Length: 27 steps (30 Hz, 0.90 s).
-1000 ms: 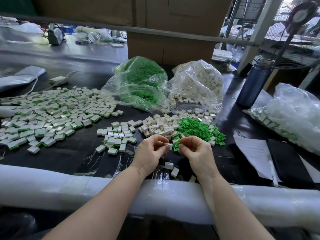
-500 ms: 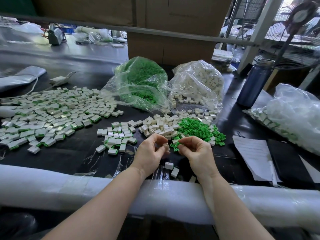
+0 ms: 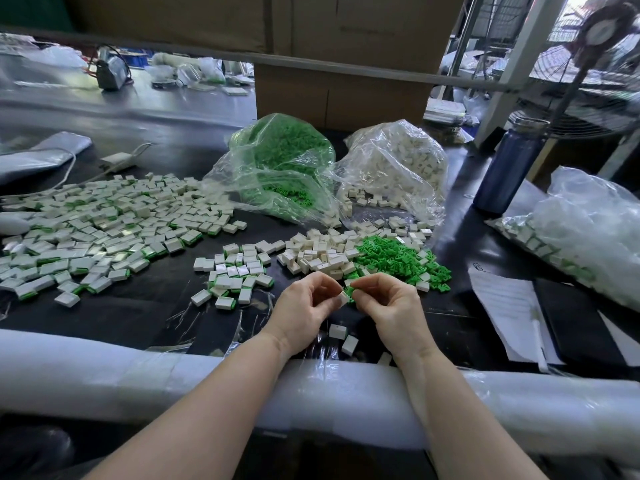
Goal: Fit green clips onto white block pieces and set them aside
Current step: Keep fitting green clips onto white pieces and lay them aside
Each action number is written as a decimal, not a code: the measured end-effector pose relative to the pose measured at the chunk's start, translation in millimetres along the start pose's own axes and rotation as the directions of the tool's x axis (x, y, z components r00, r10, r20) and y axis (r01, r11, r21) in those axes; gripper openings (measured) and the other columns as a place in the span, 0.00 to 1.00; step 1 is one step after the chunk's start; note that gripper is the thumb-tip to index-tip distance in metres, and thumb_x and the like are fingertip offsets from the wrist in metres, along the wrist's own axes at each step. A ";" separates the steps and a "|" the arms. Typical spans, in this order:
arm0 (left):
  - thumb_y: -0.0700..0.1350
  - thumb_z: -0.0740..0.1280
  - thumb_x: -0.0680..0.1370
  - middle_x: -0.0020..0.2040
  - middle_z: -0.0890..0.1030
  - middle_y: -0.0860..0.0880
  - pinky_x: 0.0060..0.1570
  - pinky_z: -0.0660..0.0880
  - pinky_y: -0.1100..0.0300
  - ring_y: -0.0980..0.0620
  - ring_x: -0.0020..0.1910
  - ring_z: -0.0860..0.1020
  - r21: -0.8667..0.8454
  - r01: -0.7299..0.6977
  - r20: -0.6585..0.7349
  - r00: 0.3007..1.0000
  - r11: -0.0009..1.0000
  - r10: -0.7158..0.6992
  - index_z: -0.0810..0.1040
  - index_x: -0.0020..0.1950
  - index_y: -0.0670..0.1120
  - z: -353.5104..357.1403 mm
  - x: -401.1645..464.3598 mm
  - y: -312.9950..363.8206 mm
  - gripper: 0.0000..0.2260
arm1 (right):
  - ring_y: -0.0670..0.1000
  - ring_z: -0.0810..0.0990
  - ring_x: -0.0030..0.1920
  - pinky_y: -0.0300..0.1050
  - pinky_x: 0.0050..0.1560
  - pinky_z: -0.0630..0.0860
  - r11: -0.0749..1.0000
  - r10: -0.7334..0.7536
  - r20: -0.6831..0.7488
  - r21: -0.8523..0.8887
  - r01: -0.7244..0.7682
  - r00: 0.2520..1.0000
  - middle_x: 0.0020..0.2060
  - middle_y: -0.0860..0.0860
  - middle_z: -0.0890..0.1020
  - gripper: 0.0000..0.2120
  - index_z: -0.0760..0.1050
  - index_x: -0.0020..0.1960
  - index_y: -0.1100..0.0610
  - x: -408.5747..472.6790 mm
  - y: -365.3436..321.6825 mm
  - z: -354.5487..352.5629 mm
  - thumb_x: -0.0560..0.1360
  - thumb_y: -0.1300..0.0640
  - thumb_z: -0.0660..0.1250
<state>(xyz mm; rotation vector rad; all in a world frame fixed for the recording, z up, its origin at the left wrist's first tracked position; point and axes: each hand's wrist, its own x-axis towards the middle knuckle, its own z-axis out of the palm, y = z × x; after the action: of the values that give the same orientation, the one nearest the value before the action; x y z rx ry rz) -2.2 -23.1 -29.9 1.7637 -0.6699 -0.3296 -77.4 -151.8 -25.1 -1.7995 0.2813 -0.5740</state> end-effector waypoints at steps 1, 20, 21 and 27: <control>0.40 0.70 0.74 0.42 0.81 0.46 0.51 0.77 0.58 0.49 0.45 0.80 -0.007 0.006 0.000 1.000 1.000 -0.006 0.77 0.43 0.50 0.3 0.0 0.2 0.05 | 0.41 0.79 0.37 0.32 0.42 0.75 1.000 0.000 0.004 -0.003 0.000 1.000 0.35 0.50 0.82 0.07 0.80 0.42 0.59 0.0 0.0 0.2 0.71 0.69 0.69; 0.36 0.69 0.74 0.38 0.82 0.51 0.52 0.78 0.52 0.48 0.42 0.81 -0.046 0.018 -0.024 1.000 0.999 -0.019 0.80 0.40 0.53 -1.8 -1.3 1.5 0.11 | 0.44 0.79 0.36 0.34 0.41 0.76 0.997 0.055 0.037 -0.059 -0.053 0.998 0.34 0.50 0.81 0.07 0.80 0.42 0.58 -1.2 -1.2 1.8 0.71 0.69 0.69; 0.36 0.69 0.74 0.38 0.82 0.50 0.52 0.78 0.51 0.47 0.43 0.81 -0.049 0.017 -0.023 1.000 0.999 -0.018 0.80 0.40 0.53 -1.5 -1.4 1.8 0.11 | 0.42 0.78 0.34 0.33 0.39 0.75 0.997 0.055 0.035 -0.054 -0.053 0.998 0.33 0.50 0.80 0.09 0.79 0.42 0.56 -1.6 -1.7 1.8 0.71 0.69 0.69; 0.35 0.68 0.74 0.37 0.81 0.53 0.51 0.78 0.57 0.56 0.39 0.79 -0.026 0.002 0.004 1.000 1.000 -0.002 0.80 0.40 0.52 -1.1 -1.3 2.3 0.12 | 0.39 0.76 0.32 0.31 0.37 0.73 0.997 0.067 0.056 -0.033 -0.065 0.996 0.32 0.49 0.79 0.12 0.76 0.38 0.56 -1.5 -4.3 3.4 0.69 0.72 0.69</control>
<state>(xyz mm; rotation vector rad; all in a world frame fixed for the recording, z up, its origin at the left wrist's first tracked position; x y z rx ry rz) -3.3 -21.8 -27.6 1.7396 -0.6639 -0.3419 -77.3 -146.9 -22.1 -1.8265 0.3109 -0.4738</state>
